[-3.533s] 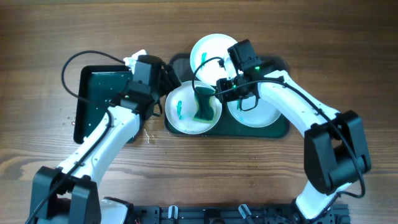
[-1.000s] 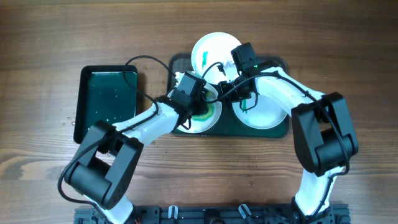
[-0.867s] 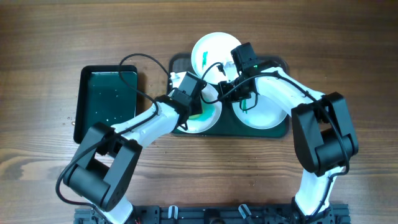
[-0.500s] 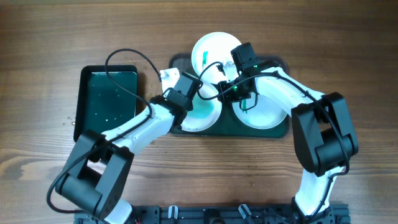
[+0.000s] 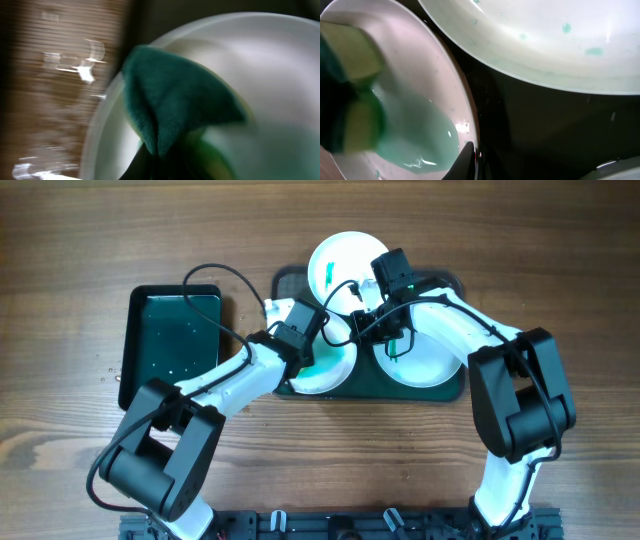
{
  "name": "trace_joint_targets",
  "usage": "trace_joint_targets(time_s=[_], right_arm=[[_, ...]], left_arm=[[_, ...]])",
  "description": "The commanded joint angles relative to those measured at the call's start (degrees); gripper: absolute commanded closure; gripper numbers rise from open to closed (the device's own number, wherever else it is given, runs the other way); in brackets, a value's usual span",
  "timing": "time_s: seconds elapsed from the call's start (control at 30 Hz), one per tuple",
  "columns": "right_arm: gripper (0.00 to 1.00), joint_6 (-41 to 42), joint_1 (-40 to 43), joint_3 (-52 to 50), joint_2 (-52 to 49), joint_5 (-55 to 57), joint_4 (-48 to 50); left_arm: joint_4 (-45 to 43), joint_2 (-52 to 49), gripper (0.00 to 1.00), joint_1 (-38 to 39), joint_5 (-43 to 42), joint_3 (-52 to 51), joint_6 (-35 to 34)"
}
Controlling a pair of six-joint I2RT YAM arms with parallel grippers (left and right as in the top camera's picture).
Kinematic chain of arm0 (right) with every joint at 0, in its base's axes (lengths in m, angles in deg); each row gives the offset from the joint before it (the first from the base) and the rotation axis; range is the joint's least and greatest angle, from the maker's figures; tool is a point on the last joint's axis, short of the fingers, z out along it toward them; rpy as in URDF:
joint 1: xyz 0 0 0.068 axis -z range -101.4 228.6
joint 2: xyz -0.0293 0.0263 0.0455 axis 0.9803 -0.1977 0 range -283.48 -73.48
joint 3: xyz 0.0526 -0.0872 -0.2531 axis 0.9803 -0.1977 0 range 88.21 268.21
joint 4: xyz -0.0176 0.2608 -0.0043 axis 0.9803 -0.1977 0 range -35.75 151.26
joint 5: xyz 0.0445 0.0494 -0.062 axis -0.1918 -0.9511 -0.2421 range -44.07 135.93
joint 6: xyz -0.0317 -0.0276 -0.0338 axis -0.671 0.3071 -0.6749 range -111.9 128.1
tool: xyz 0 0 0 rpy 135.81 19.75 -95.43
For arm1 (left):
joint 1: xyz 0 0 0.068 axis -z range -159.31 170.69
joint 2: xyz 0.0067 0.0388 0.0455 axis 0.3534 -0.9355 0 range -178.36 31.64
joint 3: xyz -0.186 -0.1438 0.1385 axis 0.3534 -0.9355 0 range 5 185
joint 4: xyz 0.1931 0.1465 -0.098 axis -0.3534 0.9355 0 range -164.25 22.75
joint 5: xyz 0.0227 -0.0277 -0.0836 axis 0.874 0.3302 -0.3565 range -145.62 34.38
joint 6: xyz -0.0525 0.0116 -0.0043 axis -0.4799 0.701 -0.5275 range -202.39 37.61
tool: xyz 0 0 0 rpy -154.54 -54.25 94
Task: Clean dirty plates on tray and stack at the side
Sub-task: 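Return the sponge with the left gripper to the black tray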
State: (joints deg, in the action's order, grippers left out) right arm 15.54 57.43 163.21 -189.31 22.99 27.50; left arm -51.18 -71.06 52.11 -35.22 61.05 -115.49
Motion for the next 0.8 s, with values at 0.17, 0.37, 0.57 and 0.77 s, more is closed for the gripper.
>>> trace_joint_targets(time_s=[0.17,0.37,0.57,0.77], right_arm=[[0.94,0.22,0.02,0.31,-0.98,-0.63,0.22],[0.96,0.07,-0.31,0.5,-0.46,-0.66,0.22],[0.96,-1.53,-1.36,2.49,3.74,3.26,0.0],[0.96,-5.27,-5.7,4.17,11.3,19.04,-0.15]], left_arm=[[-1.25,-0.22,0.96,-0.98,22.75,-1.66,0.92],[-5.7,12.76,0.96,-3.54,8.85,-1.66,0.83],[-3.02,20.11,0.96,-14.19,-1.97,-1.66,0.83],[4.87,20.09,0.96,-25.29,-2.21,-1.66,-2.34]])
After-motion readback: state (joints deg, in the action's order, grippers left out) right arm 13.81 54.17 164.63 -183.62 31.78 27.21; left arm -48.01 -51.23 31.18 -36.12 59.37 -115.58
